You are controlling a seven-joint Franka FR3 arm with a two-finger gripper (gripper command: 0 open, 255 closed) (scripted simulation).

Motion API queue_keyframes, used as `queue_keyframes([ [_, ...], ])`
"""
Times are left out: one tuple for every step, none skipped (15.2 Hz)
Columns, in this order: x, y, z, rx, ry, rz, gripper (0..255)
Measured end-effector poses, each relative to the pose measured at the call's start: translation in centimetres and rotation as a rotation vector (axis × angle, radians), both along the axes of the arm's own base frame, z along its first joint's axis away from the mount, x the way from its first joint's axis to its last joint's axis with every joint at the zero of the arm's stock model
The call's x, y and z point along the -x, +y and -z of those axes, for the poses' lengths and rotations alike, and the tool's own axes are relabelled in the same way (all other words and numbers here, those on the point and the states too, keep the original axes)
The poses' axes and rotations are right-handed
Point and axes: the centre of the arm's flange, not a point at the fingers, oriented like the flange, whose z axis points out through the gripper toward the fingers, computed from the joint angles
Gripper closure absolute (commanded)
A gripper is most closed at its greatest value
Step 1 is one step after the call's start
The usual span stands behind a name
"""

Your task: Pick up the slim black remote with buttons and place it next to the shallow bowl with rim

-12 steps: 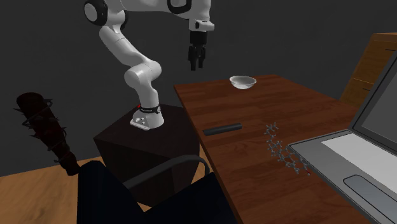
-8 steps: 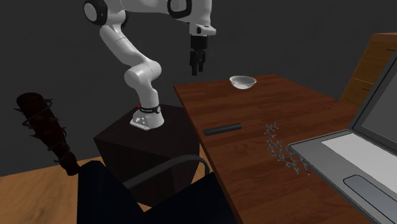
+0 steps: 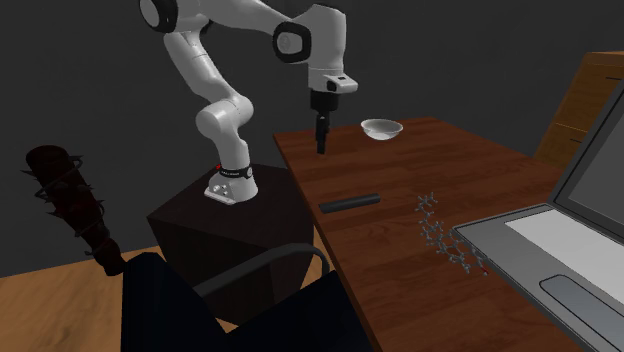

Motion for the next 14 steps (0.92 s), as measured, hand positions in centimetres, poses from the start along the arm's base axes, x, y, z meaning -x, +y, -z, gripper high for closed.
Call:
queue_keyframes([
  [-0.8, -0.8, 0.9, -0.009, 0.002, -0.028, 0],
  [-1.5, -1.5, 1.7, -0.019, 0.004, -0.057, 0],
  [-2.1, -2.2, 2.6, -0.028, 0.006, -0.085, 0],
  [-3.1, -2.8, 3.6, -0.038, 0.007, -0.114, 0],
  [-3.9, -3.5, 4.7, -0.047, 0.01, -0.142, 0],
  [-4.5, -3.9, 5.6, -0.057, 0.012, -0.171, 0],
  [-5.5, -4.5, 6.5, -0.066, 0.014, -0.199, 0],
  [-6.2, -5.0, 7.3, -0.075, 0.016, -0.228, 0],
  [-7.2, -5.7, 8.2, -0.084, 0.018, -0.255, 0],
  [-7.9, -6.2, 9.2, -0.093, 0.02, -0.284, 0],
  [-8.5, -6.4, 10.1, -0.099, 0.022, -0.306, 0],
  [-8.8, -6.7, 10.9, -0.102, 0.023, -0.318, 0],
  [-9.1, -6.7, 11.3, -0.104, 0.023, -0.323, 0],
  [-9.1, -6.8, 11.9, -0.105, 0.023, -0.327, 0],
])
